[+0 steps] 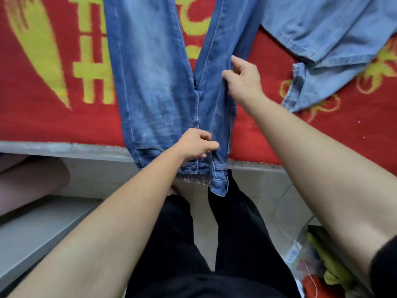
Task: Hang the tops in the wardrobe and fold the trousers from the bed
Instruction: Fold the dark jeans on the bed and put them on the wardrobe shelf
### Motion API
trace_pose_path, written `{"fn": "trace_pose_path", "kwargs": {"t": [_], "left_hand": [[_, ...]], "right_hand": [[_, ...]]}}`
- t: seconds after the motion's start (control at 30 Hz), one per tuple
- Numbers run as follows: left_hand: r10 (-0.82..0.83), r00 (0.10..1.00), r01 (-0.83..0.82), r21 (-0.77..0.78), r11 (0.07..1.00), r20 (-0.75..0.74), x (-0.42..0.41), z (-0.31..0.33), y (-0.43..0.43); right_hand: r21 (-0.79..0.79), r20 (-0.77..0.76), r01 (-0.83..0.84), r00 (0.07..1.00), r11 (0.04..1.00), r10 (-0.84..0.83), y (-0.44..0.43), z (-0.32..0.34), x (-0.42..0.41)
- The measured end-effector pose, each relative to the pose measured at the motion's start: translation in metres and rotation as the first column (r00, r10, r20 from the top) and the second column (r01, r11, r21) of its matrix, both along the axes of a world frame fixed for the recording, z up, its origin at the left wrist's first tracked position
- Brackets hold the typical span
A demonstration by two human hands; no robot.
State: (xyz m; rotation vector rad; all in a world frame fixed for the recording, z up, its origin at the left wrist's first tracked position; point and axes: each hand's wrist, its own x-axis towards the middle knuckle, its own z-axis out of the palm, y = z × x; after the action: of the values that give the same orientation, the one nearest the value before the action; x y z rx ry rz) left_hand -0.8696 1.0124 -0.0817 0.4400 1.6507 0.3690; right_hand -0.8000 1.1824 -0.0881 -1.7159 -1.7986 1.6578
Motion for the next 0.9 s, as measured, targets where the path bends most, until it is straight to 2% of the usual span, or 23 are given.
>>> {"fn": "trace_pose_path", "kwargs": {"t": [0.1, 0.2, 0.33, 0.5, 0.57, 0.67, 0.8, 0.9], "left_hand": [[0.128, 0.992, -0.128, -0.049, 0.991, 0.001, -0.059, 0.016, -0.032], [0.232, 0.972, -0.234, -0.046, 0.971, -0.037, -0.113, 0.016, -0.068], [0.323, 0.942, -0.33, -0.082, 0.94, -0.094, -0.165, -0.004, -0.114], [0.43, 0.892, -0.442, -0.062, 0.895, -0.142, -0.203, -0.042, -0.148], [0.444, 0.888, -0.454, -0.07, 0.888, -0.118, -0.215, -0.057, -0.153], [0.427, 0.9, -0.433, -0.082, 0.898, -0.086, -0.225, -0.072, -0.156], [0.44, 0.896, -0.443, -0.093, 0.892, -0.054, -0.229, -0.077, -0.156], [0.413, 0.909, -0.417, -0.123, 0.901, -0.06, -0.229, -0.074, -0.156]], "right_hand": [[0.065, -0.034, -0.064, 0.997, 0.996, 0.066, -0.024, 0.016, -0.063], [0.093, -0.049, -0.197, 0.978, 0.976, 0.202, -0.052, 0.025, -0.118], [0.172, 0.02, -0.361, 0.932, 0.917, 0.363, -0.094, 0.009, -0.176], [0.232, 0.124, -0.484, 0.875, 0.844, 0.467, -0.135, -0.032, -0.235], [0.245, 0.177, -0.523, 0.852, 0.817, 0.493, -0.14, -0.052, -0.25], [0.183, 0.27, -0.578, 0.807, 0.795, 0.525, -0.142, -0.078, -0.256], [0.175, 0.29, -0.592, 0.794, 0.786, 0.534, -0.139, -0.091, -0.255], [0.077, 0.269, -0.601, 0.781, 0.796, 0.564, -0.131, -0.082, -0.255]]}}
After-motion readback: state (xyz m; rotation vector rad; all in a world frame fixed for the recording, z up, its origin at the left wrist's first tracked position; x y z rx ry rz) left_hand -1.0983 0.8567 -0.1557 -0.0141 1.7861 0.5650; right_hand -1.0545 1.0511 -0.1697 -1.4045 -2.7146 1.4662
